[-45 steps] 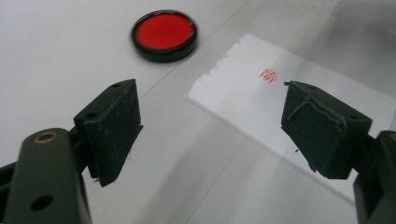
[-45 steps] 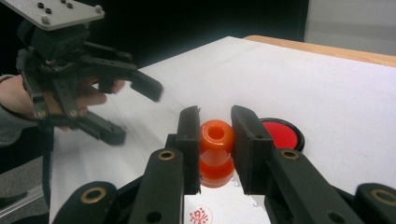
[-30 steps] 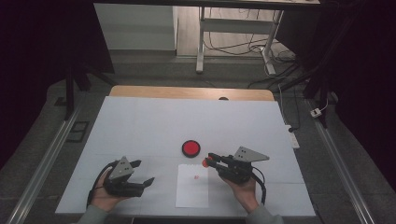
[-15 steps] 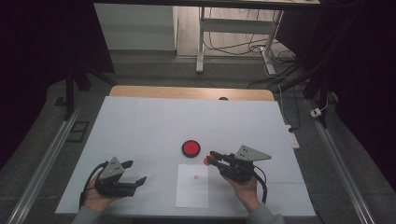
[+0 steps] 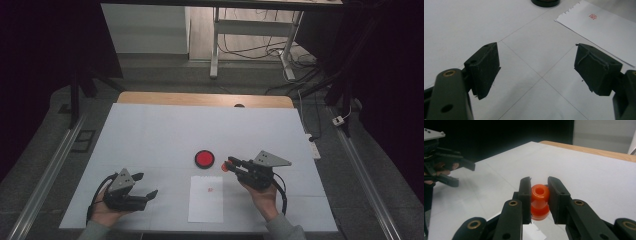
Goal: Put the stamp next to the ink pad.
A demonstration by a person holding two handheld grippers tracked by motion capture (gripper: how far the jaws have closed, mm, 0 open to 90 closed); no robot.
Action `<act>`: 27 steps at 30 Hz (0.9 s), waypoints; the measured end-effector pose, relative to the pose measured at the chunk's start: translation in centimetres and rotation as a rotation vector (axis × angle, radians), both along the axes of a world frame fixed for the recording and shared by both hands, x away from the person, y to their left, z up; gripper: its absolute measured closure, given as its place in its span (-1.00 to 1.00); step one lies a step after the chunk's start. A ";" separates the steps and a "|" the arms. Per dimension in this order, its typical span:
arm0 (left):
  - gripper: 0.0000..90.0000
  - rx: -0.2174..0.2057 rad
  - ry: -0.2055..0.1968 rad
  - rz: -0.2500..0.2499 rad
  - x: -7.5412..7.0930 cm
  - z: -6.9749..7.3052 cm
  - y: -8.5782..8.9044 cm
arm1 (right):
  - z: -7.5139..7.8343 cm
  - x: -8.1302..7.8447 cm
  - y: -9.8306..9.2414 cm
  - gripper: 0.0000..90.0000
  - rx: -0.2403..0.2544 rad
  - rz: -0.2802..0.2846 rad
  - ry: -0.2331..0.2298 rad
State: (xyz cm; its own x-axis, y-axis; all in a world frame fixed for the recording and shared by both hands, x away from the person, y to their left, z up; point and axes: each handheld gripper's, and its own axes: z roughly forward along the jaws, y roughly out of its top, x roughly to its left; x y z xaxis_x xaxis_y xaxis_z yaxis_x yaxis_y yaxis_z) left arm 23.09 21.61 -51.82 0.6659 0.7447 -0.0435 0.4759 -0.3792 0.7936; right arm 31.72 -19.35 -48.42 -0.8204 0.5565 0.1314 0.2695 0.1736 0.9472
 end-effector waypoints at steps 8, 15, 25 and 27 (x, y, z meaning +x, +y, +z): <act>-0.54 -0.001 0.002 0.002 0.1 0.0 0.0 | -0.1 1.6 -0.2 0.63 -0.006 -0.038 0.006; -0.54 -0.001 0.011 -0.005 0.1 -0.1 0.0 | -0.4 2.7 -0.5 0.63 -0.006 -0.079 0.009; -0.54 0.001 0.017 -0.012 0.1 -0.1 -0.1 | -0.7 4.6 0.2 0.63 -0.049 -0.104 0.025; -0.54 0.001 0.018 -0.012 0.1 -0.2 -0.1 | -0.9 5.1 0.4 0.63 -0.060 -0.112 0.027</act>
State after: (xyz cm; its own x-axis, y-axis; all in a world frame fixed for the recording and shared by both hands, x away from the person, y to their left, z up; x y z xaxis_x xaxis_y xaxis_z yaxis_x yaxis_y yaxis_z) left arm 23.23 21.54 -51.99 0.6739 0.7368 -0.0547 0.4857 -0.3860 0.7842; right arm 36.80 -18.98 -49.31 -0.7494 0.6517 0.1167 0.3159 0.1970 0.9281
